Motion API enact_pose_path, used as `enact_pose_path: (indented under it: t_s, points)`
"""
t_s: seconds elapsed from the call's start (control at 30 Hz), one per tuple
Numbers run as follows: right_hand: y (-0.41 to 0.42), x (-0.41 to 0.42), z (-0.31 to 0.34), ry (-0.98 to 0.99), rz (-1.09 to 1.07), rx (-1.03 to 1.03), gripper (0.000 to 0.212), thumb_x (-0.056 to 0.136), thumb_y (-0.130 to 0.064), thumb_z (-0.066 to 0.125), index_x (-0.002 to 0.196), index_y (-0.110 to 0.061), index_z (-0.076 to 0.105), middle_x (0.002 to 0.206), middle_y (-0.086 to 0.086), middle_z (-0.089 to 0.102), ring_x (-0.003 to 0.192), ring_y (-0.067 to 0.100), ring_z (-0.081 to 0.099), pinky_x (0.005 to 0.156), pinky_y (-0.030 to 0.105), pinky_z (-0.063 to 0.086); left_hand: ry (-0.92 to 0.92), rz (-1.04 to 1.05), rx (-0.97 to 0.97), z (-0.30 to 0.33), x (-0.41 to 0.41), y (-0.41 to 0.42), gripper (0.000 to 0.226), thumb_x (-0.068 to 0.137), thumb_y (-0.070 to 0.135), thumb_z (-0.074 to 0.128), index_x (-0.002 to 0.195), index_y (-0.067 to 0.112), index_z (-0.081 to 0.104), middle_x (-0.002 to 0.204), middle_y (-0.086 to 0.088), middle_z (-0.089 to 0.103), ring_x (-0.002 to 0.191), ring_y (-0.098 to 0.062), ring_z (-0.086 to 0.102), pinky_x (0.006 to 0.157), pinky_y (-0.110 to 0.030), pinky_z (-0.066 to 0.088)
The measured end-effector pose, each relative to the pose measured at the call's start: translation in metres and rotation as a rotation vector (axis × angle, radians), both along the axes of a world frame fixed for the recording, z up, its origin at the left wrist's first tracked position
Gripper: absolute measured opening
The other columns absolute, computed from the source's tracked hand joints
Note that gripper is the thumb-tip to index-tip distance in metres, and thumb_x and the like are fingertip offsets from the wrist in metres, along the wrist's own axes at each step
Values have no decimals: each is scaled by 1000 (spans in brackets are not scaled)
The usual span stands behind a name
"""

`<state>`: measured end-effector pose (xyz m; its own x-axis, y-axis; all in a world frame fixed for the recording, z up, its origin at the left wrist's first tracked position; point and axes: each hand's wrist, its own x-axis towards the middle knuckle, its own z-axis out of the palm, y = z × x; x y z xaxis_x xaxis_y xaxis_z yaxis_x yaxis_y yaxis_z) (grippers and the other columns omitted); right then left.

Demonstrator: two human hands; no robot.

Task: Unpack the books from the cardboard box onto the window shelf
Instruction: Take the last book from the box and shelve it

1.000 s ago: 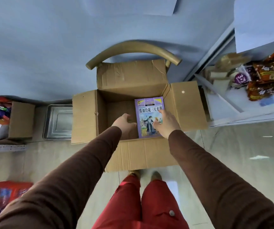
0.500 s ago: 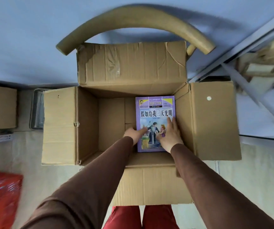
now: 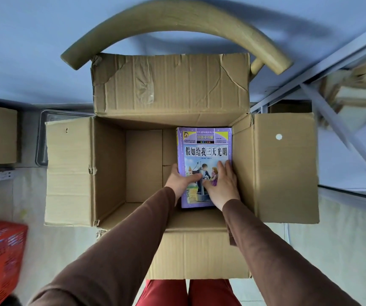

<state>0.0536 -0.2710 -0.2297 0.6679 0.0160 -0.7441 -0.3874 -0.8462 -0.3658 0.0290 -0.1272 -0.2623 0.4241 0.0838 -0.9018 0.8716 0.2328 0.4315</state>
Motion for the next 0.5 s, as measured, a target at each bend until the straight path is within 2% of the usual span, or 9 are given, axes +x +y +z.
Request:
enact_pose_path:
  t_s: [0.1,0.17,0.2,0.27,0.3,0.37,0.47,0.5]
  points:
    - [0,2,3,-67,-67,56,77,97,-34,58,159,-13,18,169,4,5,154,20,13,123,29,15,-20,49,-34,16,6,9,63,77,5,84,130,3,51,122,-20,71,109,-37,71,100,-53,54]
    - [0,5,6,-90,-212,139,79,94,-38,61,158,-17,19,166,3,21,143,13,39,115,24,34,-8,58,-98,29,5,21,52,82,3,79,129,0,57,119,-23,72,105,-37,72,97,-54,56]
    - [0,7,7,-53,-311,185,85,91,-43,65,158,-18,19,163,3,30,136,10,48,110,22,40,0,74,-139,36,3,29,42,85,2,76,124,1,62,115,-22,74,97,-35,74,89,-52,60]
    - [1,12,11,163,-542,303,94,85,-50,71,158,-16,22,157,3,39,138,19,47,115,32,37,25,122,-206,51,-2,45,23,88,3,71,112,6,69,100,-18,79,78,-31,78,66,-43,64]
    - [2,14,12,295,-621,365,91,83,-50,73,154,-12,32,153,6,45,138,24,48,116,37,36,35,143,-218,58,-5,53,18,89,3,70,107,7,71,95,-17,79,74,-30,78,60,-40,63]
    - [10,14,21,402,-626,462,71,83,-48,74,137,-7,55,141,11,59,126,26,58,108,37,44,47,168,-208,74,-14,66,16,90,6,70,106,8,71,92,-17,80,71,-30,78,56,-39,62]
    - [27,5,45,331,-555,493,66,86,-44,73,136,-5,55,136,9,63,122,25,61,104,38,49,33,191,-204,102,-32,79,16,91,11,69,107,8,70,94,-17,80,72,-30,78,57,-40,62]
    - [32,1,56,307,-536,523,58,87,-42,72,132,-7,57,131,8,66,115,21,65,96,32,53,13,209,-203,113,-39,82,18,92,12,69,110,8,70,97,-18,79,73,-30,78,58,-40,63]
